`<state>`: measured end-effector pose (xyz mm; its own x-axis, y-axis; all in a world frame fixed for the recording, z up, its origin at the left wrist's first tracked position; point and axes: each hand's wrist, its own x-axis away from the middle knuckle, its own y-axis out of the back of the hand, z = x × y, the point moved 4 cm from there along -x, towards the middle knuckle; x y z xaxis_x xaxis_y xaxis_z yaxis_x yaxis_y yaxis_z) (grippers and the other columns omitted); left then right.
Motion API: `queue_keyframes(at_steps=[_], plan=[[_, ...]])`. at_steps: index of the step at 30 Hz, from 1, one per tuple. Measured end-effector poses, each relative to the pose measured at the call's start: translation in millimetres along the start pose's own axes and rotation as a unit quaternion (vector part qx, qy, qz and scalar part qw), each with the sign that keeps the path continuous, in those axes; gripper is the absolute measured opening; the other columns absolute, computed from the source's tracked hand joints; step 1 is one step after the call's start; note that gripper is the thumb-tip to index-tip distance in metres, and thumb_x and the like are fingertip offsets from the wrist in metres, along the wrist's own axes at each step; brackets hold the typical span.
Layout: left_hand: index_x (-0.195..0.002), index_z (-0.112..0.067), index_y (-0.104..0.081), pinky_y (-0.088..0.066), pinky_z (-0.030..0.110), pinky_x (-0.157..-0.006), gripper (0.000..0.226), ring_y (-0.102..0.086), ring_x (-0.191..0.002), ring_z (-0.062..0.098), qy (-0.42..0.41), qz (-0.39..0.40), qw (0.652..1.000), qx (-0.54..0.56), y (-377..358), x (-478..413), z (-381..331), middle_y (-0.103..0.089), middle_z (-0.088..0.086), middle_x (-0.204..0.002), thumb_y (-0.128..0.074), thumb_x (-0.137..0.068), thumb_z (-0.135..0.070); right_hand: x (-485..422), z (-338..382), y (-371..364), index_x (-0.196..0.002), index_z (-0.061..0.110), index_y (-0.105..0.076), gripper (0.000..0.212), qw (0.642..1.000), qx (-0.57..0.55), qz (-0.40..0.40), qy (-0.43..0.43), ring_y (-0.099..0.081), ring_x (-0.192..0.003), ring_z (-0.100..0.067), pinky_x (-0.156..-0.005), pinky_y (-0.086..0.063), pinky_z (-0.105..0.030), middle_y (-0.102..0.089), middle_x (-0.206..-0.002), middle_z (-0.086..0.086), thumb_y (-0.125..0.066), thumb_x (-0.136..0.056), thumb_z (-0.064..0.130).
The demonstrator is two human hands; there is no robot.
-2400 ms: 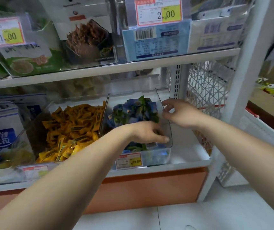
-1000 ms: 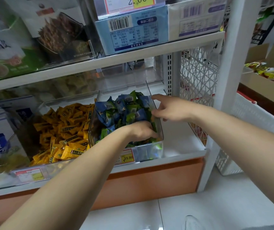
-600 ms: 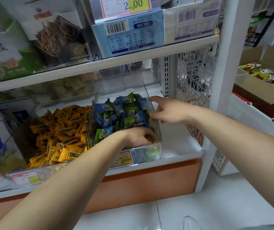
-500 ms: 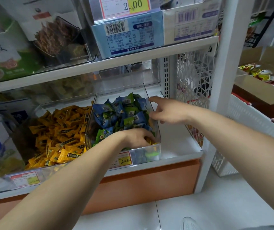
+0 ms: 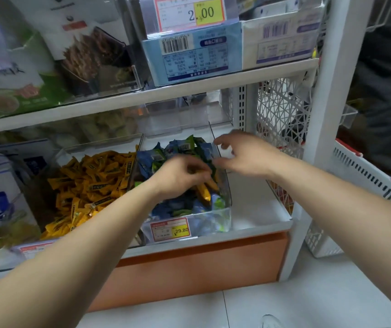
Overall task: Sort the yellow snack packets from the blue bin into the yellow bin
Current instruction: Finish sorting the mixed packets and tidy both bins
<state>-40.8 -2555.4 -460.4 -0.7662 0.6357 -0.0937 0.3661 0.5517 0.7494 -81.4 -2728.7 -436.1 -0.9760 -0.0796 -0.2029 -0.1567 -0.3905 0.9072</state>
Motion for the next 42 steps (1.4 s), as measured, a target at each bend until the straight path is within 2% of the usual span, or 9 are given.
queue_keyframes(at_steps=[3,6,10,19,25,27,33,36,42], plan=[[-0.096,-0.021,-0.071,-0.059,0.027,-0.072,0.005,-0.073,-0.086,0.015,0.043,-0.093,0.970,0.222,20.7,6.8,-4.4,-0.075,-0.005,-0.085,-0.067,-0.094,-0.017,-0.5,13.2,11.5,-0.133,0.029,-0.058,0.054,0.993,-0.067,-0.076,0.053,-0.057,-0.114,-0.017,-0.084,-0.042,-0.018,-0.061,-0.130,0.003,-0.055,-0.082,0.047],[-0.097,-0.011,-0.070,-0.058,0.023,-0.068,0.008,-0.073,-0.083,0.014,0.065,-0.141,0.922,0.354,31.8,19.7,-7.5,-0.074,-0.001,-0.081,-0.062,-0.097,-0.013,2.6,32.7,6.8,-0.139,0.031,-0.052,0.071,0.984,-0.159,-0.012,0.073,-0.054,-0.120,-0.007,-0.088,-0.038,-0.012,-0.059,-0.135,0.010,-0.058,-0.074,0.058],[-0.109,-0.007,-0.068,-0.058,0.026,-0.072,0.018,-0.073,-0.091,0.019,0.090,-0.165,0.880,0.436,39.5,37.0,-6.1,-0.073,0.009,-0.099,-0.058,-0.099,-0.019,6.8,56.3,-5.2,-0.126,0.034,-0.058,0.047,0.981,-0.171,-0.009,0.091,-0.058,-0.093,-0.003,-0.073,-0.039,-0.002,-0.062,-0.103,0.017,-0.068,-0.084,0.052],[-0.121,-0.010,-0.061,-0.060,0.035,-0.076,0.035,-0.071,-0.100,0.033,0.109,-0.134,0.875,0.453,45.7,62.9,11.2,-0.068,0.017,-0.118,-0.070,-0.092,-0.028,1.3,92.0,-21.8,-0.082,0.024,-0.068,0.014,0.963,-0.257,-0.033,0.072,-0.065,-0.068,-0.015,-0.068,-0.054,-0.037,-0.069,-0.070,0.002,-0.070,-0.088,0.037],[-0.110,-0.010,-0.066,-0.059,0.032,-0.075,0.044,-0.073,-0.098,0.029,0.092,-0.208,0.850,0.476,70.8,73.1,26.0,-0.069,0.021,-0.113,-0.082,-0.073,-0.025,-15.7,102.5,-44.0,-0.120,0.021,-0.065,0.047,0.901,-0.434,-0.003,0.014,-0.072,-0.091,-0.016,-0.083,-0.060,-0.039,-0.074,-0.101,0.002,-0.082,-0.077,0.030],[-0.111,-0.012,-0.066,-0.060,0.032,-0.074,0.046,-0.074,-0.095,0.026,0.093,-0.248,0.856,0.444,86.2,78.0,38.1,-0.071,0.018,-0.109,-0.085,-0.072,-0.026,-21.6,111.0,-51.3,-0.130,0.019,-0.060,0.053,0.888,-0.459,0.006,0.015,-0.071,-0.098,-0.019,-0.086,-0.059,-0.040,-0.072,-0.109,0.001,-0.080,-0.081,0.024],[-0.102,-0.037,-0.062,-0.046,0.009,-0.059,0.031,-0.066,-0.084,0.002,0.148,-0.368,0.917,0.047,130.5,102.8,88.8,-0.068,-0.015,-0.094,-0.082,-0.079,-0.037,-34.2,108.6,-30.4,-0.120,0.029,-0.067,0.039,0.983,-0.168,-0.060,0.036,-0.061,-0.108,-0.012,-0.091,-0.048,-0.027,-0.063,-0.120,0.008,-0.070,-0.083,0.043],[-0.132,-0.031,-0.054,-0.052,0.031,-0.080,0.054,-0.062,-0.110,0.021,0.216,-0.301,0.924,-0.097,132.3,105.8,108.2,-0.063,-0.006,-0.125,-0.073,-0.085,-0.050,-36.1,88.5,-18.3,-0.111,0.032,-0.068,0.027,0.994,-0.076,-0.074,0.028,-0.057,-0.106,-0.016,-0.086,-0.046,-0.029,-0.058,-0.116,0.006,-0.067,-0.086,0.041],[-0.116,-0.029,-0.067,-0.044,0.024,-0.083,0.028,-0.062,-0.105,0.012,0.088,-0.307,0.941,-0.116,121.1,87.1,59.7,-0.069,-0.008,-0.115,-0.067,-0.087,-0.031,-36.4,28.2,-18.2,-0.135,0.027,-0.055,0.048,0.997,-0.003,-0.052,-0.054,-0.050,-0.124,-0.025,-0.096,-0.042,-0.032,-0.047,-0.136,-0.003,-0.061,-0.090,0.045]])
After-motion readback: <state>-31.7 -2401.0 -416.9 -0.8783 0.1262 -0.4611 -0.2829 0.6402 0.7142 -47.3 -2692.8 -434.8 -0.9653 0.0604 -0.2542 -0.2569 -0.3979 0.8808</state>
